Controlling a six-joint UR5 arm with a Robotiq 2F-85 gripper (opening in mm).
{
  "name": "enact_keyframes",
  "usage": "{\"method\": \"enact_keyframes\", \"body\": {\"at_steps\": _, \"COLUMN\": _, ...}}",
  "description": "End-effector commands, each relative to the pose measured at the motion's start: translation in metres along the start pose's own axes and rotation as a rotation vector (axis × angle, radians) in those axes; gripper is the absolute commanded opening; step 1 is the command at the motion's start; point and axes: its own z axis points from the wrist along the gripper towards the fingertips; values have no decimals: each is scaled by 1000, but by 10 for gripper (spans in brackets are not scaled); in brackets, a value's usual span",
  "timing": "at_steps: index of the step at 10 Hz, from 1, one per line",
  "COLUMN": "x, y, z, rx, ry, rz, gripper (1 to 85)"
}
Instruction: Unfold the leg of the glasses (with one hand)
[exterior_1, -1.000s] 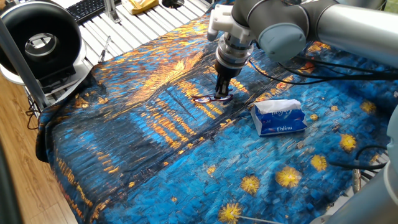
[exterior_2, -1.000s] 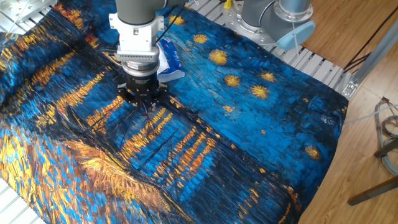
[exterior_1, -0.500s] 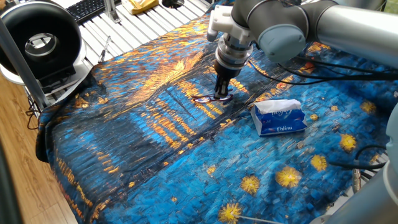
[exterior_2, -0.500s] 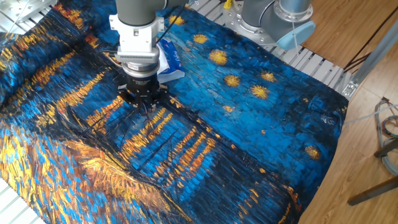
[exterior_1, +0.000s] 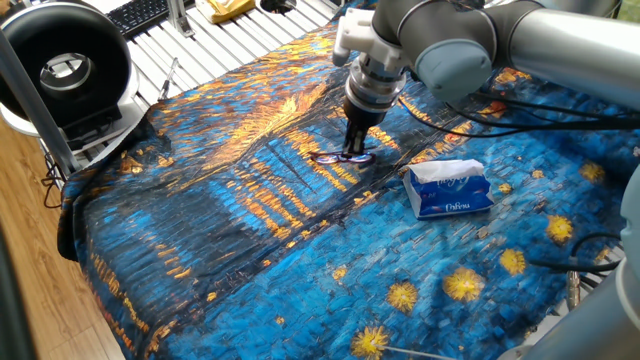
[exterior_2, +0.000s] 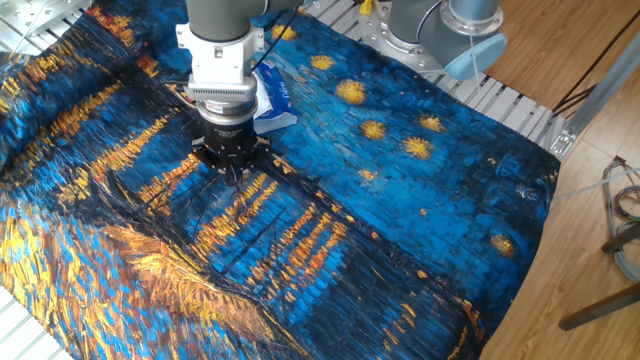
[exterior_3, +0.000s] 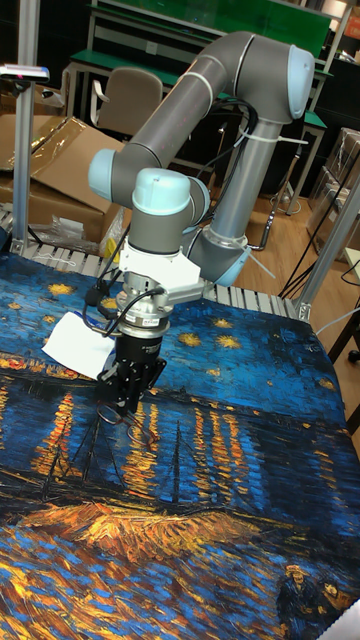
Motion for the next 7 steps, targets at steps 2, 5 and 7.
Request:
{"method": "enact_keyframes", "body": {"at_steps": 2, "x": -3, "y": 0, "z": -1, "rx": -4, "ry": -12, "rz": 20, "gripper": 213}}
{"method": "enact_keyframes", "body": {"at_steps": 5, "x": 0, "y": -2, "z": -2, "rx": 6, "ry": 2, "rz": 31, "gripper": 153}}
{"method": "enact_keyframes", "body": {"at_steps": 7, "x": 1, "y": -4, "z": -4, "rx": 11, "ry": 11, "rz": 35, "gripper": 137}}
